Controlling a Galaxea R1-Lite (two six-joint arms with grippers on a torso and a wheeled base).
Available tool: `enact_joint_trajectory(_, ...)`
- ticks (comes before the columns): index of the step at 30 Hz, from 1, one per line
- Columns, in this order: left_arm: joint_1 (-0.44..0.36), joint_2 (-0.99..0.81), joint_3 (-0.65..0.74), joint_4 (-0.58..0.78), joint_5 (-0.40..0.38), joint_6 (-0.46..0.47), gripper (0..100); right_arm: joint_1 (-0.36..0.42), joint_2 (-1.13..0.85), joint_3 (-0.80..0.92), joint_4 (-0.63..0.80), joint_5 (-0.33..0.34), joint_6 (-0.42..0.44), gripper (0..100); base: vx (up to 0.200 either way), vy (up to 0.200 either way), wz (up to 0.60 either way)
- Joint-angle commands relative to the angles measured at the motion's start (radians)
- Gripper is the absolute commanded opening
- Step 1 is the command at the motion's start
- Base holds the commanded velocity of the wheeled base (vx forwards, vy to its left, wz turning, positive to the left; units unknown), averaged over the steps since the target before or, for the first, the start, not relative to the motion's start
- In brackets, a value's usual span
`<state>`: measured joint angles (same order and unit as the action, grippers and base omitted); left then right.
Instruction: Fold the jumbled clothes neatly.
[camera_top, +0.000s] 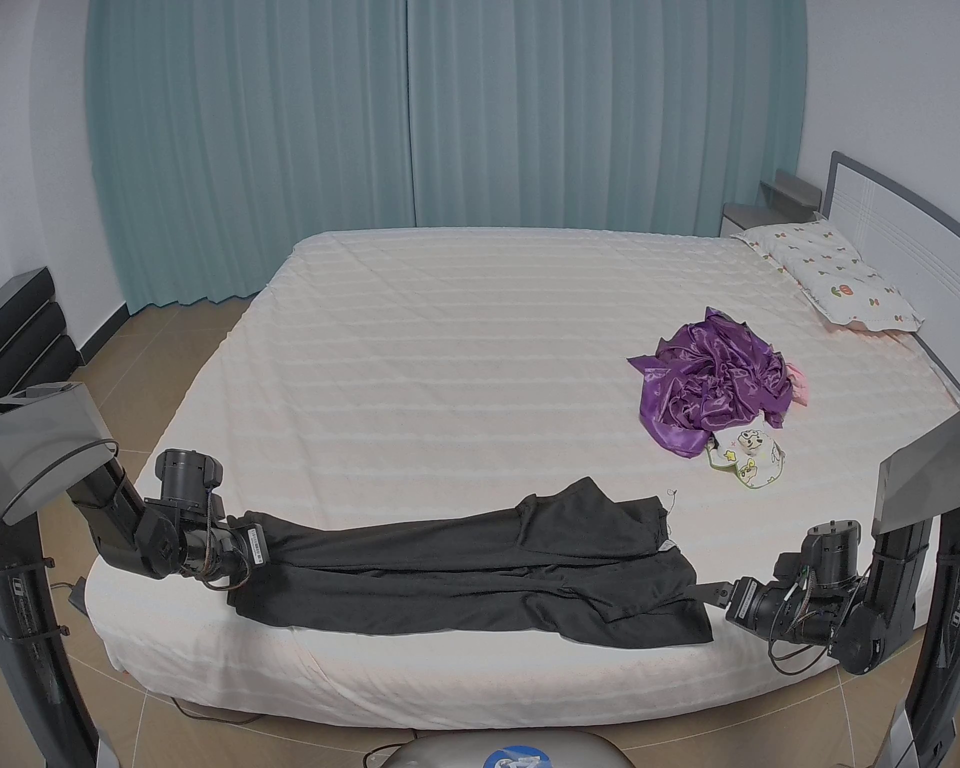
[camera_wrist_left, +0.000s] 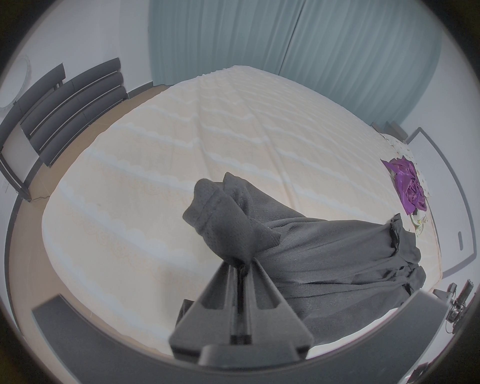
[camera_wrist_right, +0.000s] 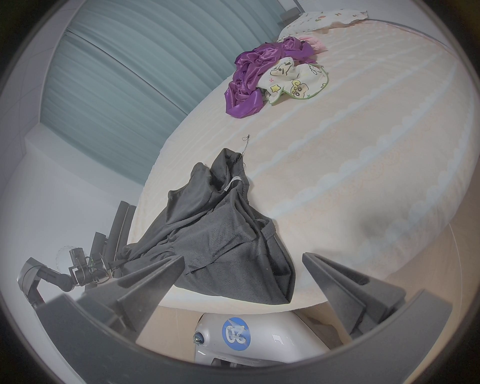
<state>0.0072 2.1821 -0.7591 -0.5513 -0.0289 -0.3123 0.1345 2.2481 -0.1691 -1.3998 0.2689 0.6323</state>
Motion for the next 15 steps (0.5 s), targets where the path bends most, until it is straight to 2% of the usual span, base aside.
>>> enact_joint_trajectory(1, 0.0, -0.013, 0.004, -0.001, 0.012, -0.001, 0, 0.002, 0.004, 0.0, -0.001, 0.001, 0.0, 100, 0.0, 0.0, 0.0)
enact_joint_trajectory(13, 0.007, -0.004, -0.005, 0.001, 0.024, 0.006, 0, 0.001, 0.005, 0.0, -0.001, 0.001, 0.0, 100, 0.0, 0.0, 0.0)
enact_joint_trajectory(15, 0.007, -0.008, -0.008, 0.001, 0.055, 0.007, 0, 0.001, 0.005, 0.0, -0.001, 0.001, 0.0, 100, 0.0, 0.0, 0.0)
